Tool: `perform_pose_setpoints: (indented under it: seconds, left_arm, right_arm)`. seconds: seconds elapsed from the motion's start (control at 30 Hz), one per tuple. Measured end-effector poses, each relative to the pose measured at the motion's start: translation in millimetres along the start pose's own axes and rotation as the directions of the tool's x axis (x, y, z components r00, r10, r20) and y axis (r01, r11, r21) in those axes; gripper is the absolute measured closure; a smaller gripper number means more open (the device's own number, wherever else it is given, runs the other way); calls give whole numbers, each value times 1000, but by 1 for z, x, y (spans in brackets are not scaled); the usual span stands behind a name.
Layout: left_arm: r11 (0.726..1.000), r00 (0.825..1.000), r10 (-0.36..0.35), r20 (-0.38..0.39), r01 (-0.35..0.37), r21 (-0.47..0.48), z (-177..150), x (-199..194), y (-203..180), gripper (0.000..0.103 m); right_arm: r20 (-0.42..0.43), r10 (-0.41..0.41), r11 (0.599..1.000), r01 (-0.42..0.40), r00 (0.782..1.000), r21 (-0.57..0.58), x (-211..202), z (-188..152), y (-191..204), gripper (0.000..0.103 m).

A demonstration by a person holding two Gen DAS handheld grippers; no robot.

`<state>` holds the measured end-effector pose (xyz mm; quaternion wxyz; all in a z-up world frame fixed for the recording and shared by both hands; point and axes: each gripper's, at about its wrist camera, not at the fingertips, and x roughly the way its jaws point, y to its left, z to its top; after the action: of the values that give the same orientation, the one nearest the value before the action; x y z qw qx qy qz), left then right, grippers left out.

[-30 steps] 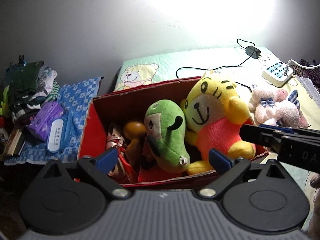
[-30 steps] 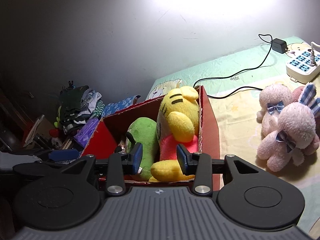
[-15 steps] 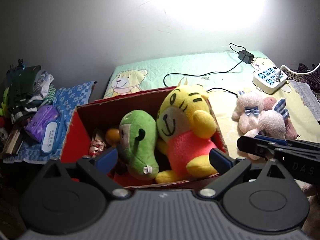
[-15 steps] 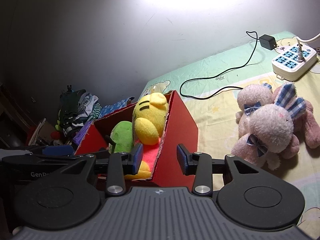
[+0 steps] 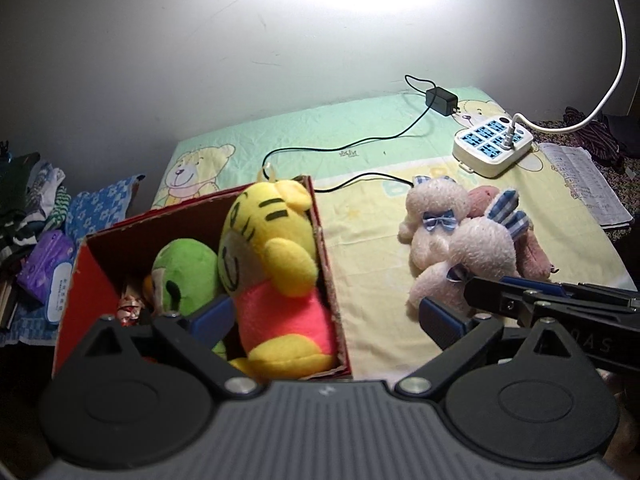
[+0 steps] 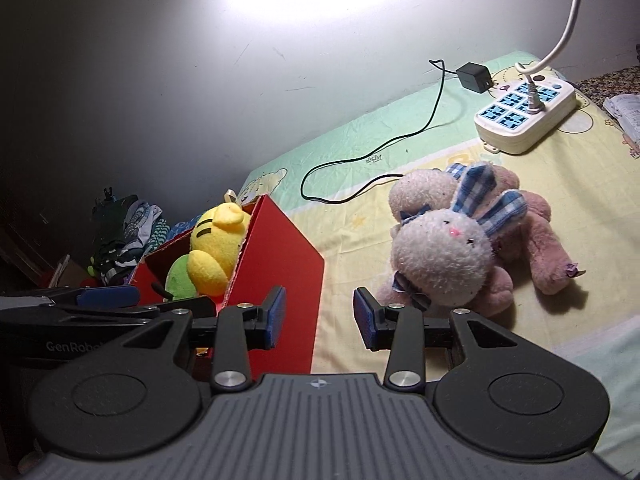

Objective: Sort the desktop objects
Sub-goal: 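Move the right gripper toward the white bunny plush with blue checked ears, then grasp the white bunny plush with the right gripper and lift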

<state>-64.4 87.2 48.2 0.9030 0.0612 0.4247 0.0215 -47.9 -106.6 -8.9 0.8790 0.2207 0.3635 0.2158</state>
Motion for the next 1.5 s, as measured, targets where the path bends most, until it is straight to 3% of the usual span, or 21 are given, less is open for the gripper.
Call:
perform_pose_setpoints:
  seconds: [0.83,1.07,1.3,1.5]
  left_arm:
    - [991,987,-108,-123,117,70,3,55,-75,4]
    - [976,971,-202,-132,210,53,0,76,-84,5]
    - [960,962,-262,-77,268,83,10,92,-87,7]
    - [928,934,-349,-78,356,105,20,116,-91,6]
  right_arm:
    - [-16,-64,989,66,998,134,-14,12,-79,61]
    - [-47,-73,974,82,996,212,-8,13,-110,61]
    - [-75,6,941,20,997,339,10,13,-134,61]
    - [-59,66,906,-35,996,423,25,14,-145,59]
